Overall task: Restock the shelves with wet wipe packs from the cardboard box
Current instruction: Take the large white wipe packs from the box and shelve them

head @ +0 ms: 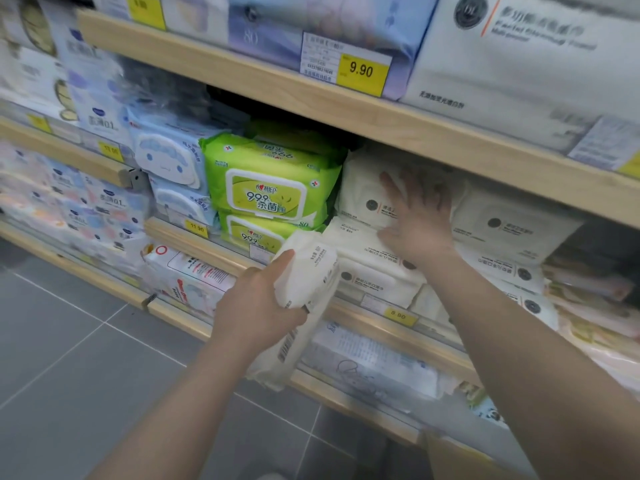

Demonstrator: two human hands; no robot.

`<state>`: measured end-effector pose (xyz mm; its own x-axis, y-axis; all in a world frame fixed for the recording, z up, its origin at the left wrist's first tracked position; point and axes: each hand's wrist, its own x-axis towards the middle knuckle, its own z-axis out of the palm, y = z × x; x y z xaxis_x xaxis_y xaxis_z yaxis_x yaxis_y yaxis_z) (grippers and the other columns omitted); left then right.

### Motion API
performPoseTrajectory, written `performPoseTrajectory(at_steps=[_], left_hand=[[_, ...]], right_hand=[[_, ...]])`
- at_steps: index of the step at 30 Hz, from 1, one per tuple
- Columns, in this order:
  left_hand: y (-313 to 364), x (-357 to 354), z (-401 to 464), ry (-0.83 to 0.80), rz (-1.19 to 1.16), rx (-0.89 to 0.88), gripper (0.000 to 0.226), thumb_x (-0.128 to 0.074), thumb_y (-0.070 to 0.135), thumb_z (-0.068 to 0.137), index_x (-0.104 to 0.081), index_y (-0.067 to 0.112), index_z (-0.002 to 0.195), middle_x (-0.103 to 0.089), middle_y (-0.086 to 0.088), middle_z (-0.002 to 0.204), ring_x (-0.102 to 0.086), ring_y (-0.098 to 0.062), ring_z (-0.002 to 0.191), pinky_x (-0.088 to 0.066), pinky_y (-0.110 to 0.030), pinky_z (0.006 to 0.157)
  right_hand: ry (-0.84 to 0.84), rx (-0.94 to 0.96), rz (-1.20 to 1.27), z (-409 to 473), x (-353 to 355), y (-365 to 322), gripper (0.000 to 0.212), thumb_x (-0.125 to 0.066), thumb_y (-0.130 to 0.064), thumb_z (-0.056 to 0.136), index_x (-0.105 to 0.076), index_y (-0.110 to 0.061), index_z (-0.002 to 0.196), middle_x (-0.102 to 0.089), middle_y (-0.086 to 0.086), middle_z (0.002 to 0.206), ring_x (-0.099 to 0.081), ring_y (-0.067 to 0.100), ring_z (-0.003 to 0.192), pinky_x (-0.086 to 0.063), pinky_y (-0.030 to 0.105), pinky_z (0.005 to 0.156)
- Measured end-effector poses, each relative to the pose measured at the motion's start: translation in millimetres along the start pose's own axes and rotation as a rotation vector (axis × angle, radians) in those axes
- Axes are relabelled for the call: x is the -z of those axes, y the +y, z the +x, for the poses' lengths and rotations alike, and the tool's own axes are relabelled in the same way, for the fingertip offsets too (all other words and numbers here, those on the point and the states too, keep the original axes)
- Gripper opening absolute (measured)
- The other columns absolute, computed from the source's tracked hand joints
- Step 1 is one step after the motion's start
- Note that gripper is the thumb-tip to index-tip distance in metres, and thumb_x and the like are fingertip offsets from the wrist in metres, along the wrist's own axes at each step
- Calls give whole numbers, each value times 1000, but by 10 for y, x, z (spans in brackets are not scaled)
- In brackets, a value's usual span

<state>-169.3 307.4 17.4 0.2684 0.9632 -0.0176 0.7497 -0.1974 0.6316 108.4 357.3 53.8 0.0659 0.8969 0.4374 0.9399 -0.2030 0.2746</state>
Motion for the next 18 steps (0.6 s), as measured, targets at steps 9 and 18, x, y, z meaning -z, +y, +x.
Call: performPoseTrajectory(at_steps=[9, 18], left_hand=[[82, 61, -108, -29, -79, -61, 89, -76, 37, 61, -34, 47, 139, -56, 6, 128, -52, -20, 114, -47, -35, 88], [587, -271, -575, -241, -321, -220, 96, -73, 44, 45, -42, 43, 136, -49, 25, 131, -49, -1, 118, -40, -20, 92]], right_hand=[[9, 103, 568, -935, 366, -215, 73, -66, -39, 84, -32, -20, 146, -26, 4, 153, -18, 16, 142, -1, 38, 117], [-186, -387, 1050, -2252, 831, -461, 56, -52, -37, 94, -34, -16, 142, -32, -6, 143, -30, 5, 133, -23, 18, 110]])
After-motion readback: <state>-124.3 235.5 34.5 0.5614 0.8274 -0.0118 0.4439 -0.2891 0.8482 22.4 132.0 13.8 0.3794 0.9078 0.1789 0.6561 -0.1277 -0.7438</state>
